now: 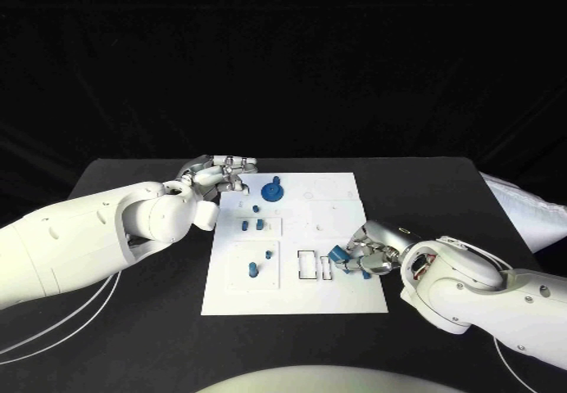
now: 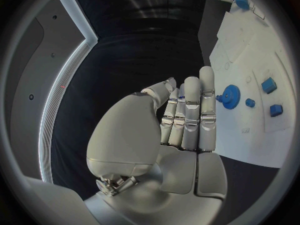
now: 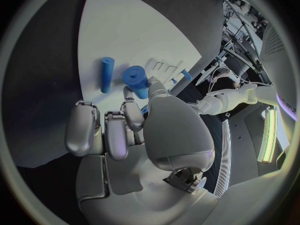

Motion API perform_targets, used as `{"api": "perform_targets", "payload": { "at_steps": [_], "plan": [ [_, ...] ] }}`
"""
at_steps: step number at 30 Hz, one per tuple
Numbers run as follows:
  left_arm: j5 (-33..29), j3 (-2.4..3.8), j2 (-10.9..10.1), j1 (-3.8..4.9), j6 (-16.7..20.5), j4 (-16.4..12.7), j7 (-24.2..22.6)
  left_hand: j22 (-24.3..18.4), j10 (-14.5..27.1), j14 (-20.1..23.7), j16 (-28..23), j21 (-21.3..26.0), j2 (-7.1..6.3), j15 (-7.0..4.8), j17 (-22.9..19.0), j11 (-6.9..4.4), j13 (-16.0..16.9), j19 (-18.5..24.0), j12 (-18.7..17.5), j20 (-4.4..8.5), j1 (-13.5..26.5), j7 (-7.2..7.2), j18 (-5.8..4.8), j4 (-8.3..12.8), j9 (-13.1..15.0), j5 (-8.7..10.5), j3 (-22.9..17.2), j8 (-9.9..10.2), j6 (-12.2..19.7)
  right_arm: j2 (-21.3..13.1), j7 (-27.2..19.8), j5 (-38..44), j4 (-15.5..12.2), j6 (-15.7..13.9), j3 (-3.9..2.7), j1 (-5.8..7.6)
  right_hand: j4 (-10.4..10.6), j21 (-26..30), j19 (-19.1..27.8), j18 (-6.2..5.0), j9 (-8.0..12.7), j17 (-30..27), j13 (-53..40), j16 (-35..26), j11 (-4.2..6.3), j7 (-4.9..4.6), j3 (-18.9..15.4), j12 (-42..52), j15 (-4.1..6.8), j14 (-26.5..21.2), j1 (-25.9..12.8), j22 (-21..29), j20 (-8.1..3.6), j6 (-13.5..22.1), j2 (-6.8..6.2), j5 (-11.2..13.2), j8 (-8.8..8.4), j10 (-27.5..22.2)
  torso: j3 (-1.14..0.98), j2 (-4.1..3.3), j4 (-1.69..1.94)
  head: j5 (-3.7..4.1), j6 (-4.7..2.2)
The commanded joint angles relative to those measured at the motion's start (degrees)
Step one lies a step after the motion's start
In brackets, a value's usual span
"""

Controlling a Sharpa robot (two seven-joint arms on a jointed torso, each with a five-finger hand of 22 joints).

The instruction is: Assemble the parts on the task board

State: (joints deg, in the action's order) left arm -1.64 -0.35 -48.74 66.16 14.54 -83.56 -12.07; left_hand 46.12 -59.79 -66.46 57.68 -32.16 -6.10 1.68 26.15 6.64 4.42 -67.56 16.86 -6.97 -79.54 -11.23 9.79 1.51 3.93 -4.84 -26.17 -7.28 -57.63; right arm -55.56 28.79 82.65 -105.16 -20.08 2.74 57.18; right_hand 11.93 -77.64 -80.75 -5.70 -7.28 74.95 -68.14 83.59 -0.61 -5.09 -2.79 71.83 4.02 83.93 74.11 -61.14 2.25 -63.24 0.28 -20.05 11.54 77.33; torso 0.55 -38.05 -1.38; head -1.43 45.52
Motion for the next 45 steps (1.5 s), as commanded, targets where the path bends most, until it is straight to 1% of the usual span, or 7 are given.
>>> {"api": "perform_targets", "payload": {
  "at_steps": [1, 8, 16, 33, 36, 42, 45],
  "plan": [
    [0.2, 0.03, 0.0, -0.01, -1.1, -0.1, -0.3, -0.1, 0.4, -0.4, 0.3, 0.3, 0.36, -0.14, -0.1, 0.16, -0.1, -0.2, 0.3, -0.05, 0.2, 0.05, 0.68, 0.2, 0.0, -0.32, -0.2, -0.1, 0.5, -0.4, -3.3, -3.2, -1.4, -7.2, -0.3, 0.2, 0.6, -0.2, -0.2, 0.58, -1.8, 2.6, -0.2, 0.3, 1.18, 1.18, 0.1, 0.2, 0.45, 4.0, 1.8, -0.1, -0.48, -1.5, 2.4, -0.8, 1.4, 1.8, 0.05, 0.0, 0.02, 0.07, -0.14],
    [0.2, 0.03, 0.2, -0.02, -1.1, -0.1, -0.2, -0.1, 0.4, -0.4, 0.3, 0.3, 0.36, -0.14, -0.1, 0.16, -0.1, -0.2, 0.3, -0.05, 0.2, 0.05, 0.68, 0.2, 0.0, -0.32, -0.2, -0.1, 0.5, 0.4, -3.1, -5.8, -1.9, -3.4, -0.47, 0.54, 3.6, -0.3, -0.2, 0.64, -2.8, 2.6, -0.6, 0.3, 1.31, 1.39, -1.6, -0.2, 0.54, 3.9, -1.6, -0.4, -0.56, -2.0, 1.66, -5.3, 1.73, 2.0, 0.11, -0.05, 0.16, -0.19, -0.1],
    [0.2, 0.03, 0.3, -0.02, -1.2, -0.3, -0.1, -0.1, 0.4, -0.4, 0.3, 0.3, 0.36, -0.14, -0.1, 0.16, -0.1, -0.2, 0.3, -0.05, 0.2, 0.05, 0.68, 0.2, 0.0, -0.32, -0.2, -0.1, 0.5, 3.7, -1.3, -6.4, -0.5, 2.1, -0.44, 0.61, 4.6, -0.4, -0.2, 0.66, -3.9, 2.9, -1.5, 0.4, 1.71, 1.89, -3.0, 0.1, 0.85, 3.9, -3.6, -0.7, -0.8, -3.2, 1.8, -5.2, 2.69, 2.6, 0.09, -0.07, 0.15, -0.49, -0.04],
    [0.2, 0.03, 0.5, -0.02, -1.1, -0.5, -0.1, -0.1, 0.5, -0.3, 0.3, 0.4, 0.36, -0.13, -0.2, 0.18, -0.1, -0.2, 0.5, -0.05, 0.3, 0.02, 0.67, 0.3, 0.0, -0.3, -0.2, -0.2, 0.6, 7.1, 2.1, -4.8, 1.4, 2.8, -0.4, 0.53, 4.7, -0.4, -0.2, 0.67, -5.0, 3.1, -2.7, 0.4, 1.97, 2.21, -4.8, 0.5, 1.08, 4.0, -6.8, -0.7, -1.04, -3.3, 2.49, -5.3, 3.5, 3.2, 0.05, 0.01, 0.0, -0.75, -0.07],
    [0.2, 0.03, 0.4, -0.02, -1.0, -0.6, 0.0, -0.1, 0.5, -0.3, 0.3, 0.4, 0.36, -0.13, -0.2, 0.18, -0.1, -0.2, 0.5, -0.05, 0.3, 0.02, 0.67, 0.3, 0.0, -0.3, -0.2, -0.2, 0.6, 7.2, 2.0, -4.4, 1.6, 1.7, -0.4, 0.53, 4.8, -0.1, 0.0, 0.6, -5.4, 2.0, -1.5, -0.2, 1.83, 2.04, -6.5, -1.1, 0.99, 3.7, -9.0, -0.2, -1.01, -2.6, 1.9, -3.5, 3.51, 2.3, 0.06, -0.01, -0.03, -0.81, -0.1],
    [0.2, 0.03, 0.4, -0.02, -1.1, -0.7, 0.1, -0.1, 0.5, -0.3, 0.3, 0.4, 0.36, -0.13, -0.2, 0.18, -0.1, -0.2, 0.5, -0.05, 0.3, 0.02, 0.67, 0.3, 0.0, -0.3, -0.2, -0.2, 0.6, 7.5, 0.9, -3.8, 1.7, 0.1, -0.39, 0.54, 4.9, 1.1, 1.1, 0.27, -6.0, -0.8, 5.5, -2.1, 0.86, 1.02, -10.8, -9.1, 0.24, 3.0, -14.6, 1.7, -0.43, 0.3, -0.72, 5.6, 2.97, -2.5, 0.01, -0.04, -0.03, -0.87, -0.08],
    [0.2, 0.03, 0.4, -0.02, -1.1, -0.7, 0.2, -0.1, 0.6, -0.3, 0.3, 0.4, 0.37, -0.12, -0.2, 0.19, -0.1, -0.2, 0.5, -0.06, 0.3, 0.01, 0.66, 0.3, 0.0, -0.3, -0.2, -0.3, 0.6, 7.6, 0.8, -3.3, 1.7, 0.0, -0.38, 0.54, 4.9, 1.4, 1.4, 0.19, -6.2, -1.3, 6.7, -2.5, 0.71, 0.84, -10.8, -10.5, 0.09, 2.9, -15.9, 2.2, -0.27, 0.7, -1.9, 6.7, 3.01, -3.2, 0.01, -0.04, -0.02, -0.89, -0.02]
  ]
}}
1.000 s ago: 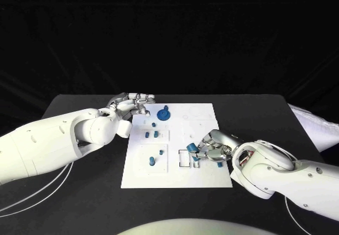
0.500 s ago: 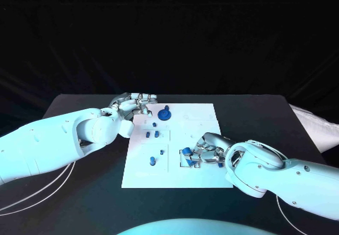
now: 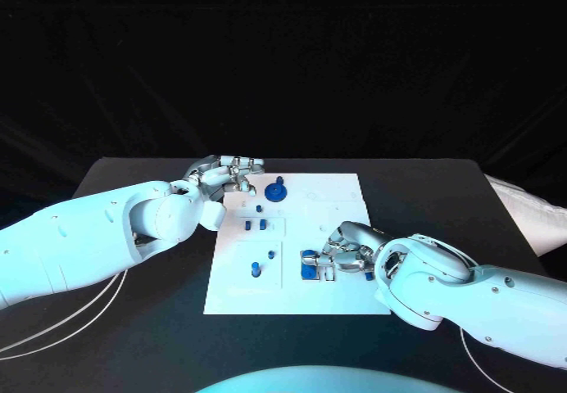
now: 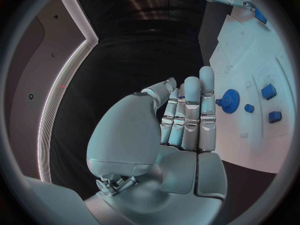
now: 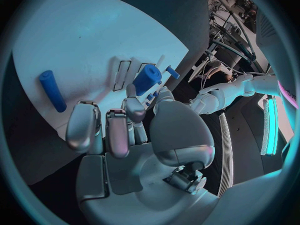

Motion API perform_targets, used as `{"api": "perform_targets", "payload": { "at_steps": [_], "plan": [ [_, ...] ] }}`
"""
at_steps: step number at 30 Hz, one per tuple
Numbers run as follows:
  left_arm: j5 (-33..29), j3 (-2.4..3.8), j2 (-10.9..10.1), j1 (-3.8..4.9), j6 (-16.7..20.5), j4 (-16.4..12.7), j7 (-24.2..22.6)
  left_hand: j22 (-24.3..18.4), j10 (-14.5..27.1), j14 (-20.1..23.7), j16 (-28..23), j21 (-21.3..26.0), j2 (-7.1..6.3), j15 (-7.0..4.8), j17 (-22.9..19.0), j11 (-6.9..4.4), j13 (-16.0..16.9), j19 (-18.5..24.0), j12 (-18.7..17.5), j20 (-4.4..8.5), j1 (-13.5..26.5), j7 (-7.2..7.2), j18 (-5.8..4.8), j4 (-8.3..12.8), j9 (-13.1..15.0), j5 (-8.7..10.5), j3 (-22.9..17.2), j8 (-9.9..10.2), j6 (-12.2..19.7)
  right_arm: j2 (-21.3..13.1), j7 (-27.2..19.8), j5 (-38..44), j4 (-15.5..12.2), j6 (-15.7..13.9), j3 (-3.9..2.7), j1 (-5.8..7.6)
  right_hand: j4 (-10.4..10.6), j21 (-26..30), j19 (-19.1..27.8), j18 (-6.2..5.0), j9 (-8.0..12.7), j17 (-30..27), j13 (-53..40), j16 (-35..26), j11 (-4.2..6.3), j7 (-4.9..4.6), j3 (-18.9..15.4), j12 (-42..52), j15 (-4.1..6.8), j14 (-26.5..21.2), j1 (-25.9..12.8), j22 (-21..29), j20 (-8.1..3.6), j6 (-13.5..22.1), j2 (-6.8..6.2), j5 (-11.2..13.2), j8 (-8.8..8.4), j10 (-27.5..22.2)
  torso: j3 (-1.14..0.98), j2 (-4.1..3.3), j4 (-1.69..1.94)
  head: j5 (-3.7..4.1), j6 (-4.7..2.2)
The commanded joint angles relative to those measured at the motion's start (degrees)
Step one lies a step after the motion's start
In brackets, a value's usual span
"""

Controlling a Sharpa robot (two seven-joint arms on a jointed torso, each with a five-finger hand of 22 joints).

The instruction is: Assemble the parts on the task board

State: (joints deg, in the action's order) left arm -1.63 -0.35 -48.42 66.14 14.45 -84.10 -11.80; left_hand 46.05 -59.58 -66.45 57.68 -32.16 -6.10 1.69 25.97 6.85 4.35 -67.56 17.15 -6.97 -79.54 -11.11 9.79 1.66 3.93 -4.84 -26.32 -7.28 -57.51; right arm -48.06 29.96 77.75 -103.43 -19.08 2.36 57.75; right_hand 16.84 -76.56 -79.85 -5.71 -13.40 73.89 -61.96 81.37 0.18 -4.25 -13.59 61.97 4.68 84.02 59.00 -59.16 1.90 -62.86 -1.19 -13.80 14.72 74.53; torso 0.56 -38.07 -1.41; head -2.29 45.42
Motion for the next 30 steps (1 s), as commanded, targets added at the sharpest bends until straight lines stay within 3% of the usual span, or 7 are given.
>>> {"api": "perform_targets", "payload": {
  "at_steps": [1, 7, 12, 14, 17, 22, 30],
  "plan": [
    [0.2, 0.04, 0.1, 0.0, -1.0, -0.1, -0.1, -0.1, 0.3, -0.3, 0.3, 0.4, 0.37, -0.13, -0.1, -0.02, -0.1, -0.2, 0.2, -0.06, 0.3, -0.11, 0.66, 0.1, 0.0, -0.3, -0.1, -0.3, 0.5, 0.1, -0.5, 1.8, -0.1, -1.2, 0.0, -0.03, 0.0, 0.3, 0.5, 0.19, -0.1, -0.3, 0.6, -0.3, -0.09, -0.01, 0.0, -0.8, -0.59, 2.8, -0.9, 0.2, 0.1, 0.4, -0.51, 0.5, -0.16, -0.5, 0.0, -0.03, 0.01, -0.02, 0.11],
    [0.2, 0.04, 0.1, 0.0, -1.0, -0.1, -0.1, -0.1, 0.4, -0.3, 0.3, 0.4, 0.39, -0.12, -0.1, -0.02, -0.1, -0.2, 0.2, -0.06, 0.4, -0.11, 0.66, 0.1, 0.0, -0.3, -0.1, -0.3, 0.5, -0.1, -0.7, 2.3, -0.1, -1.6, 0.01, -0.05, -0.1, 0.4, 0.5, 0.16, -0.4, -0.3, 0.6, -0.4, -0.11, -0.03, 0.8, -0.9, -0.63, 2.9, -0.5, 0.3, 0.18, 0.5, -0.33, 0.2, 0.01, -0.4, -0.03, -0.04, -0.04, -0.08, 0.11],
    [0.2, 0.04, 0.0, 0.0, -1.0, -0.1, -0.1, -0.1, 0.4, -0.3, 0.3, 0.4, 0.39, -0.12, -0.1, -0.02, -0.1, -0.2, 0.2, -0.06, 0.4, -0.11, 0.66, 0.1, 0.0, -0.3, -0.1, -0.3, 0.5, -0.1, -1.3, 2.5, -0.2, -1.0, 0.01, -0.07, -3.3, 0.3, 0.4, 0.21, -1.1, -0.1, 0.0, -0.5, 0.06, 0.12, 3.1, -0.6, -0.47, 3.0, 7.8, 0.0, 0.12, 0.7, 1.12, -2.8, 0.59, 0.2, -0.05, -0.03, -0.05, 0.0, 0.19],
    [0.2, 0.04, 0.0, 0.0, -1.0, -0.1, -0.1, -0.1, 0.4, -0.3, 0.3, 0.4, 0.39, -0.12, -0.1, -0.02, -0.1, -0.2, 0.2, -0.06, 0.4, -0.11, 0.66, 0.1, 0.0, -0.3, -0.1, -0.3, 0.5, -0.1, -1.5, 3.1, -0.3, -0.3, 0.01, -0.08, -6.8, 0.3, 0.3, 0.22, -1.4, 0.0, -0.7, -0.5, 0.27, 0.27, 4.6, 0.0, -0.28, 3.0, 13.6, -0.2, -0.02, 0.6, 1.07, -1.8, 0.91, 0.6, -0.04, -0.03, -0.06, 0.01, 0.27],
    [0.2, 0.04, 0.0, 0.0, -1.1, -0.1, -0.1, -0.1, 0.4, -0.3, 0.3, 0.4, 0.39, -0.12, -0.1, -0.02, -0.1, -0.2, 0.2, -0.06, 0.4, -0.11, 0.66, 0.1, 0.0, -0.3, -0.1, -0.3, 0.5, 0.0, -1.7, 3.9, -0.4, 0.6, 0.02, -0.11, -9.3, 0.2, 0.2, 0.28, -1.7, 0.2, -1.3, -0.5, 0.34, 0.32, 5.4, 0.4, -0.22, 3.1, 17.3, -0.4, -0.13, 0.5, 1.0, 1.8, 1.26, 1.0, -0.04, -0.04, 0.0, 0.02, 0.28],
    [0.2, 0.04, 0.0, 0.0, -1.1, -0.1, -0.1, -0.1, 0.4, -0.3, 0.3, 0.4, 0.39, -0.12, -0.1, -0.02, -0.1, -0.2, 0.2, -0.06, 0.4, -0.11, 0.66, 0.1, 0.0, -0.3, -0.1, -0.3, 0.5, -0.4, -1.8, 4.7, -0.5, -0.7, 0.03, -0.14, -10.1, 0.1, 0.1, 0.33, -1.9, 0.4, -1.5, -0.4, 0.37, 0.35, 5.8, 0.5, -0.23, 3.1, 18.3, -0.7, -0.14, 0.5, 1.62, 3.0, 1.45, 1.2, 0.0, -0.01, 0.02, 0.06, 0.3],
    [0.2, 0.04, -0.2, -0.01, -1.0, -0.1, -0.1, -0.1, 0.4, -0.3, 0.3, 0.4, 0.39, -0.12, -0.1, -0.02, -0.1, -0.2, 0.2, -0.06, 0.4, -0.11, 0.66, 0.1, 0.0, -0.3, -0.1, -0.3, 0.5, -6.4, -4.5, 2.4, -4.1, -6.0, -0.25, 0.4, -8.9, -0.1, -0.2, 0.41, -1.5, 1.5, -0.7, 0.1, -0.02, -0.21, 6.1, -0.7, -0.48, 3.4, 17.1, -1.2, -0.09, 2.3, 3.16, -3.6, 0.1, 0.8, -0.13, 0.02, -0.26, 0.23, 0.11]
  ]
}}
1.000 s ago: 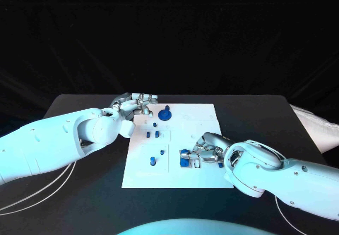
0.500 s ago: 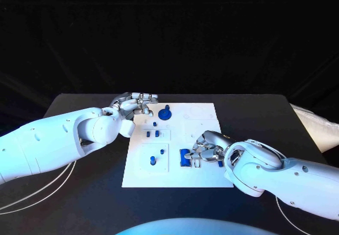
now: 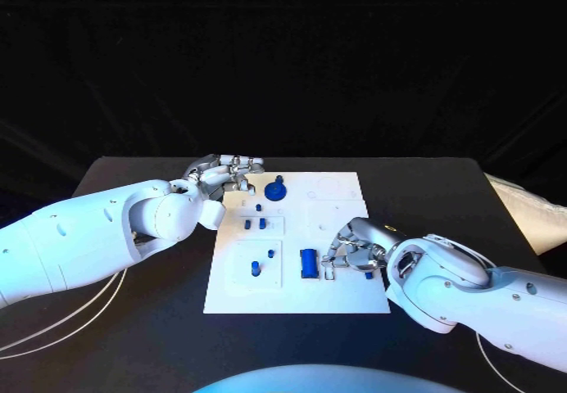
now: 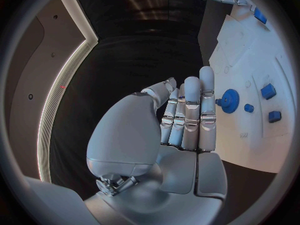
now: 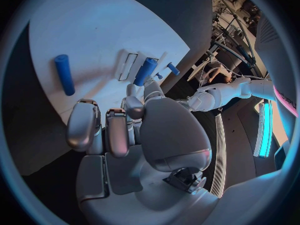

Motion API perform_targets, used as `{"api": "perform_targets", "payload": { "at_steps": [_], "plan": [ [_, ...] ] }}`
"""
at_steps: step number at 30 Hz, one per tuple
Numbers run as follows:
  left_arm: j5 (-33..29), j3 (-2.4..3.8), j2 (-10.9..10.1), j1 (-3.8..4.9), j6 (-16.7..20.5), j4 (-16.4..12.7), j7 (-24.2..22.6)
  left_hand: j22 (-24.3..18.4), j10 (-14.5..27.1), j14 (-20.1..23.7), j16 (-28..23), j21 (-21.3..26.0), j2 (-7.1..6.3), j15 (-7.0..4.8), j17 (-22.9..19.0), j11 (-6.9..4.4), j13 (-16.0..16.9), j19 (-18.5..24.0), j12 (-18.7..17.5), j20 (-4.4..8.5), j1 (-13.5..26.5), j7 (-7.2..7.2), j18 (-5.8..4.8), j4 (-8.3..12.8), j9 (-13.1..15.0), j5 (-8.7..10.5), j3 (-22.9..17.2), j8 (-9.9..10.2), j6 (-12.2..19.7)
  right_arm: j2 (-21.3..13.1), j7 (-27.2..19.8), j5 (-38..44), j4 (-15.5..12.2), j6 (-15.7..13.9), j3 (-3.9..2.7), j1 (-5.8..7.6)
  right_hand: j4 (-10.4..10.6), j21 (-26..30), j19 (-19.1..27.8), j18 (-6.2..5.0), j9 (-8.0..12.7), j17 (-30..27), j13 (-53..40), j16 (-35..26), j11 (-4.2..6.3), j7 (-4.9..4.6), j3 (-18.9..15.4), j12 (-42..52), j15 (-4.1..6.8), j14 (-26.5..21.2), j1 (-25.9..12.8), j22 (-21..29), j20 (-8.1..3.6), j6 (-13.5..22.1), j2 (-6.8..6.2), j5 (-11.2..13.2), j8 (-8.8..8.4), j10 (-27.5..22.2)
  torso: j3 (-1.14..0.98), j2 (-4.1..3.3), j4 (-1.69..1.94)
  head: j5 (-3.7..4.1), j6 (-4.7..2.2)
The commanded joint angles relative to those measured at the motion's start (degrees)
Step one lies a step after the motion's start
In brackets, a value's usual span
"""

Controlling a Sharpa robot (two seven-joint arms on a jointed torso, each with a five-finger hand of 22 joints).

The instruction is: Assemble the parts on the task board

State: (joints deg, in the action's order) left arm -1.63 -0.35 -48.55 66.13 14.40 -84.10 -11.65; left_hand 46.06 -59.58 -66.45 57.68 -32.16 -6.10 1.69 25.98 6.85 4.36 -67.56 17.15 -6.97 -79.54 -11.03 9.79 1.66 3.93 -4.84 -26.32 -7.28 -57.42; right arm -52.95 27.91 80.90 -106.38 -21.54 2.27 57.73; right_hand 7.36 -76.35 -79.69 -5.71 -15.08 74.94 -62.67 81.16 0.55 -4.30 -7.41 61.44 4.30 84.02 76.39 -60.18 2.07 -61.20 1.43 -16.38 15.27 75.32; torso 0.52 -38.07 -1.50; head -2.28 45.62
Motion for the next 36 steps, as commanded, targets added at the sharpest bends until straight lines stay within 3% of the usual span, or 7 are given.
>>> {"api": "perform_targets", "payload": {
  "at_steps": [1, 6, 14, 21, 30, 36],
  "plan": [
    [0.2, 0.03, -0.1, 0.0, -0.9, -0.1, -0.3, -0.1, 0.4, -0.3, 0.3, 0.4, 0.39, -0.13, -0.1, -0.02, -0.1, -0.2, 0.2, -0.06, 0.4, -0.2, 0.66, 0.1, 0.0, -0.3, -0.1, -0.3, 0.4, -2.5, -2.6, -1.5, -1.7, -3.5, -0.2, 0.86, 0.7, -0.4, -0.4, 0.43, 0.3, 0.6, -0.1, 0.4, -0.46, -0.24, 0.0, -0.2, -0.15, 3.4, -0.3, -0.2, -0.23, 0.8, 0.67, -1.5, -0.67, 0.0, -0.02, 0.05, -0.19, 0.34, -0.11],
    [0.2, 0.03, -0.1, 0.0, -0.9, -0.2, -0.3, -0.1, 0.4, -0.3, 0.3, 0.4, 0.41, -0.13, -0.2, -0.02, -0.1, -0.2, 0.3, -0.06, 0.3, -0.19, 0.67, 0.2, 0.0, -0.32, -0.1, -0.3, 0.4, -7.6, -2.7, -2.5, -3.2, 0.0, -0.25, 2.75, 1.0, -0.6, -0.6, 0.53, 0.7, 0.8, -0.3, 0.5, -0.73, -0.62, 0.5, -0.2, -0.36, 3.4, -0.2, -0.8, 0.0, 1.6, 1.18, -2.4, -1.84, 0.2, 0.02, 0.13, -0.42, 0.85, -0.26],
    [0.2, 0.03, 0.0, 0.0, -0.9, -0.2, -0.4, -0.1, 0.4, -0.3, 0.3, 0.4, 0.41, -0.13, -0.2, -0.02, -0.1, -0.2, 0.3, -0.06, 0.3, -0.19, 0.67, 0.2, 0.0, -0.32, -0.1, -0.3, 0.4, -10.8, -0.9, 3.1, -2.1, 4.6, 0.23, 3.01, 0.9, -0.7, -0.6, 0.58, 1.0, 0.7, 0.4, 0.4, -0.86, -0.76, 0.7, -1.0, -0.5, 3.4, 0.2, -1.0, 0.2, 1.4, 1.15, -1.9, -2.49, -0.1, -0.17, 0.05, -0.53, 1.53, -0.41],
    [0.2, 0.03, 0.1, 0.0, -1.1, -0.2, -0.4, -0.1, 0.4, -0.3, 0.3, 0.4, 0.41, -0.13, -0.2, -0.02, -0.1, -0.2, 0.3, -0.06, 0.3, -0.19, 0.67, 0.2, 0.0, -0.32, -0.1, -0.3, 0.4, -10.6, 1.1, 5.5, -0.8, 8.5, 0.47, 2.24, 1.1, -0.5, -0.4, 0.49, 1.0, 0.3, 1.3, 0.1, -0.88, -0.72, 0.6, -2.2, -0.56, 3.2, 0.0, -0.6, 0.31, 0.9, 0.99, -1.7, -2.64, -0.6, -0.09, 0.05, -0.29, 1.94, -0.46],
    [0.2, 0.03, 0.1, -0.02, -1.1, -0.2, -0.3, -0.1, 0.4, -0.3, 0.3, 0.4, 0.41, -0.13, -0.2, -0.02, -0.1, -0.2, 0.3, -0.06, 0.3, -0.19, 0.67, 0.2, 0.0, -0.32, -0.1, -0.3, 0.4, -8.3, 2.1, 5.9, 0.6, 10.2, 0.53, 1.12, 2.4, -0.4, -0.3, 0.45, 1.1, 0.3, 1.3, 0.0, -0.85, -0.62, 0.0, -2.4, -0.56, 3.2, -1.5, -0.5, 0.38, -0.1, 0.49, -1.1, -2.97, -0.4, -0.01, 0.05, -0.21, 1.7, -0.22],
    [0.2, 0.03, 0.1, -0.04, -1.1, -0.2, -0.3, -0.1, 0.4, -0.3, 0.3, 0.4, 0.41, -0.13, -0.2, -0.02, -0.1, -0.2, 0.3, -0.06, 0.3, -0.19, 0.67, 0.2, 0.0, -0.32, -0.1, -0.3, 0.4, -6.9, 2.2, 5.9, 1.3, 10.7, 0.54, 0.22, 3.0, -0.4, -0.3, 0.45, 1.1, 0.4, 1.1, 0.0, -0.81, -0.55, -0.2, -2.3, -0.53, 3.2, -2.0, -0.6, 0.37, -0.4, 0.47, -1.2, -3.06, -0.2, -0.04, 0.06, -0.36, 1.41, -0.05]
  ]
}}
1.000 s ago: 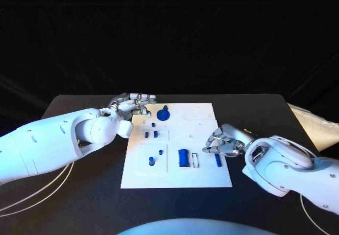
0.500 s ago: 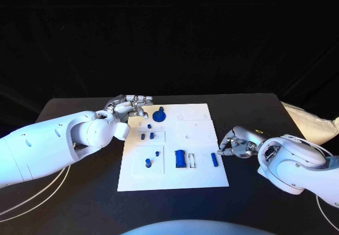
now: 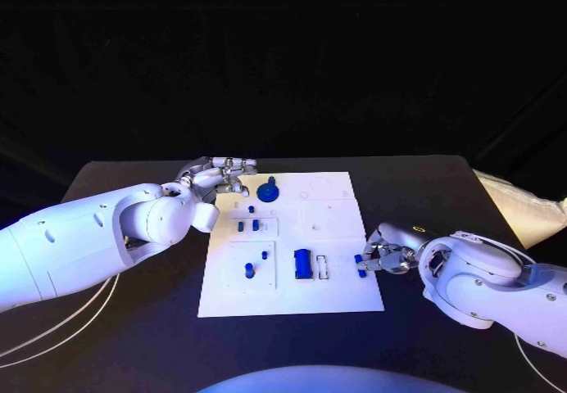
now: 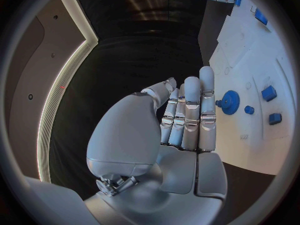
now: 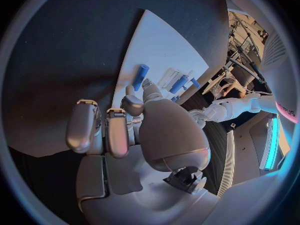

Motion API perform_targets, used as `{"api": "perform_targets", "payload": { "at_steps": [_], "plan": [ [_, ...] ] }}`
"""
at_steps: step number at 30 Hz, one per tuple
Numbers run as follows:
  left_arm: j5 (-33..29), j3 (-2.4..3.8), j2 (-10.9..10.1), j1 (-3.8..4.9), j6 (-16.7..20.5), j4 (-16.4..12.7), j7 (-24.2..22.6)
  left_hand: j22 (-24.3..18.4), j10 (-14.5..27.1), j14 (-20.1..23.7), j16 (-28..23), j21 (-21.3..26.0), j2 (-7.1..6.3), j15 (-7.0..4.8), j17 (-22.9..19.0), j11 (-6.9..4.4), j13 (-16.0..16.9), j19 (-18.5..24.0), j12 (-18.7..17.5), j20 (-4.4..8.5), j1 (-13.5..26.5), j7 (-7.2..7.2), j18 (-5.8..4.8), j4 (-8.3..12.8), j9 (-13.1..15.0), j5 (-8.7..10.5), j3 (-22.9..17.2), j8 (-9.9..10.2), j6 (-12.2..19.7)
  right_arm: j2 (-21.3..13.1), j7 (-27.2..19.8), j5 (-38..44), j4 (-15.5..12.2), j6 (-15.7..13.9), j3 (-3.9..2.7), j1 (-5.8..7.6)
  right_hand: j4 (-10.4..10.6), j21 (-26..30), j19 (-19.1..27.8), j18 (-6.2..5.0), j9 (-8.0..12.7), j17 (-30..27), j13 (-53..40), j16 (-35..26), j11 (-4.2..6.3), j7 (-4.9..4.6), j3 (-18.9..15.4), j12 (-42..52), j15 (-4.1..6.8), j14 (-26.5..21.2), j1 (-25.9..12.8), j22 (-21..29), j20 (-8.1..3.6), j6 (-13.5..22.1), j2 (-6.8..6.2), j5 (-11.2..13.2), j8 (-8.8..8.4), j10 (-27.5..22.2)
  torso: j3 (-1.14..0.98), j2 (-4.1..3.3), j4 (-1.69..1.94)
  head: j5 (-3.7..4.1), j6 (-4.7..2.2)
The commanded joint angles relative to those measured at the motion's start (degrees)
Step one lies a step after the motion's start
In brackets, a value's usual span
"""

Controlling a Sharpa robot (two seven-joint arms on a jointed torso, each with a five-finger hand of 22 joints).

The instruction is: Assemble the parts on the task board

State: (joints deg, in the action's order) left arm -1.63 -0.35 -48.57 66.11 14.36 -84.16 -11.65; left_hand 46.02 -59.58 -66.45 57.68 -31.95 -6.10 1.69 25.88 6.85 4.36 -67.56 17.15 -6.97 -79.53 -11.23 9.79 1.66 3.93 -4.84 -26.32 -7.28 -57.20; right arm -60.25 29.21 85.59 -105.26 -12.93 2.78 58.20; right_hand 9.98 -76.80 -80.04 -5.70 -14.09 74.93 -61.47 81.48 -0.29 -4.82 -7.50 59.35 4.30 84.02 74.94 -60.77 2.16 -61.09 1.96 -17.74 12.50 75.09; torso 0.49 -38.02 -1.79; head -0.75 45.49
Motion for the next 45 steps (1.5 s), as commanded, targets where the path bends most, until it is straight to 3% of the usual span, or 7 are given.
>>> {"api": "perform_targets", "payload": {
  "at_steps": [1, 14, 16, 18, 20, 37, 45],
  "plan": [
    [0.2, 0.04, 0.1, -0.02, -1.1, -0.1, -0.3, -0.1, 0.4, -0.3, 0.3, 0.2, 0.41, -0.13, -0.1, -0.02, -0.1, -0.2, 0.3, -0.06, 0.3, 0.01, 0.66, 0.2, 0.0, -0.32, -0.1, -0.3, 0.2, 0.6, 0.9, 1.2, 0.3, 2.1, 0.02, -0.36, 0.4, 0.0, 0.0, 0.45, 0.1, 0.4, -0.1, -0.3, 0.03, -0.03, -0.1, -0.2, -0.53, 3.2, -0.6, 0.0, 0.28, -0.5, -0.05, 0.2, -0.29, 0.1, -0.01, 0.01, -0.07, -0.13, 0.11],
    [0.2, 0.04, 0.1, -0.03, -1.2, -0.1, -0.2, -0.1, 0.4, -0.3, 0.3, 0.2, 0.41, -0.13, -0.1, -0.02, -0.1, -0.2, 0.3, -0.06, 0.3, 0.01, 0.66, 0.2, 0.0, -0.32, -0.1, -0.3, 0.2, 2.5, 2.5, 7.4, 1.4, 5.3, 0.02, -0.88, 0.3, 0.1, 0.1, 0.42, 0.0, 0.3, -0.1, -0.4, 0.21, 0.19, 0.0, -0.2, -0.42, 3.2, -0.1, 0.1, 0.22, -1.0, -0.1, 0.5, -0.32, 0.1, 0.02, 0.03, -0.07, -0.24, 0.22],
    [0.2, 0.04, 0.0, -0.03, -1.2, -0.1, -0.2, -0.1, 0.4, -0.3, 0.3, 0.2, 0.41, -0.13, -0.1, -0.02, -0.1, -0.2, 0.3, -0.06, 0.3, 0.01, 0.66, 0.2, 0.0, -0.32, -0.1, -0.3, 0.2, 3.2, 2.9, 13.2, 1.4, 7.8, 0.02, -1.18, -1.1, 0.1, 0.1, 0.41, -0.1, 0.3, -0.1, -0.5, 0.38, 0.23, 0.7, -0.5, -0.26, 3.2, 2.2, 0.1, 0.06, -1.1, -0.46, 3.3, -0.45, 0.0, -0.02, 0.01, -0.11, -0.29, 0.3],
    [0.2, 0.04, 0.0, -0.03, -1.3, -0.1, -0.2, -0.1, 0.4, -0.3, 0.3, 0.2, 0.41, -0.13, -0.1, -0.02, -0.1, -0.2, 0.3, -0.06, 0.3, 0.01, 0.66, 0.2, 0.0, -0.32, -0.1, -0.3, 0.2, 3.9, 3.2, 17.5, 1.5, 10.1, 0.03, -1.54, -2.4, 0.1, 0.1, 0.46, -0.1, 0.6, 0.1, -0.3, 0.4, 0.26, 2.1, -0.9, -0.17, 3.2, 4.6, -0.1, -0.11, -1.4, -0.35, 12.0, -0.7, -0.2, -0.02, 0.01, -0.09, -0.31, 0.33],
    [0.2, 0.04, 0.0, -0.04, -1.3, -0.1, -0.2, -0.1, 0.4, -0.3, 0.3, 0.2, 0.41, -0.13, -0.1, -0.02, -0.1, -0.2, 0.3, -0.06, 0.3, 0.01, 0.66, 0.2, 0.0, -0.32, -0.1, -0.3, 0.2, 4.6, 3.4, 20.7, 1.8, 12.0, 0.03, -1.82, -2.9, 0.2, 0.1, 0.46, 0.0, 0.5, 0.4, -0.5, 0.38, 0.25, 3.3, -1.4, -0.21, 3.2, 5.6, 0.0, -0.06, -1.4, -0.4, 14.1, -0.93, -0.3, 0.06, 0.04, -0.05, -0.18, 0.36],
    [0.2, 0.04, -0.1, -0.05, -1.4, -0.1, -0.1, -0.1, 0.4, -0.3, 0.3, 0.2, 0.41, -0.13, -0.1, -0.02, -0.1, -0.2, 0.3, -0.06, 0.3, 0.01, 0.66, 0.2, 0.0, -0.32, -0.1, -0.3, 0.2, 5.9, 3.9, 23.4, 2.4, 15.8, 0.05, -2.5, -3.8, 0.4, 0.2, 0.41, 0.0, 0.5, 0.8, -0.7, 0.41, 0.26, 6.9, -2.4, -0.22, 3.2, 6.8, 0.2, -0.01, -1.9, -1.36, 11.5, -1.6, -0.6, 0.06, 0.07, 0.04, -0.25, 0.38],
    [0.2, 0.04, -0.1, -0.05, -1.4, -0.1, -0.1, -0.1, 0.4, -0.3, 0.3, 0.2, 0.41, -0.13, -0.1, -0.02, -0.1, -0.2, 0.3, -0.06, 0.3, 0.01, 0.66, 0.2, 0.0, -0.32, -0.1, -0.3, 0.2, 5.6, 4.3, 19.2, 1.7, 8.5, 0.03, -2.51, -6.1, 0.1, -0.1, 0.51, -0.1, 1.0, 0.7, -0.6, 0.76, 0.54, 13.7, -2.9, 0.09, 3.3, 9.6, -0.4, -0.4, -2.5, 0.3, 8.1, -1.91, -0.6, 0.0, 0.04, -0.07, -0.4, 0.28]
  ]
}}
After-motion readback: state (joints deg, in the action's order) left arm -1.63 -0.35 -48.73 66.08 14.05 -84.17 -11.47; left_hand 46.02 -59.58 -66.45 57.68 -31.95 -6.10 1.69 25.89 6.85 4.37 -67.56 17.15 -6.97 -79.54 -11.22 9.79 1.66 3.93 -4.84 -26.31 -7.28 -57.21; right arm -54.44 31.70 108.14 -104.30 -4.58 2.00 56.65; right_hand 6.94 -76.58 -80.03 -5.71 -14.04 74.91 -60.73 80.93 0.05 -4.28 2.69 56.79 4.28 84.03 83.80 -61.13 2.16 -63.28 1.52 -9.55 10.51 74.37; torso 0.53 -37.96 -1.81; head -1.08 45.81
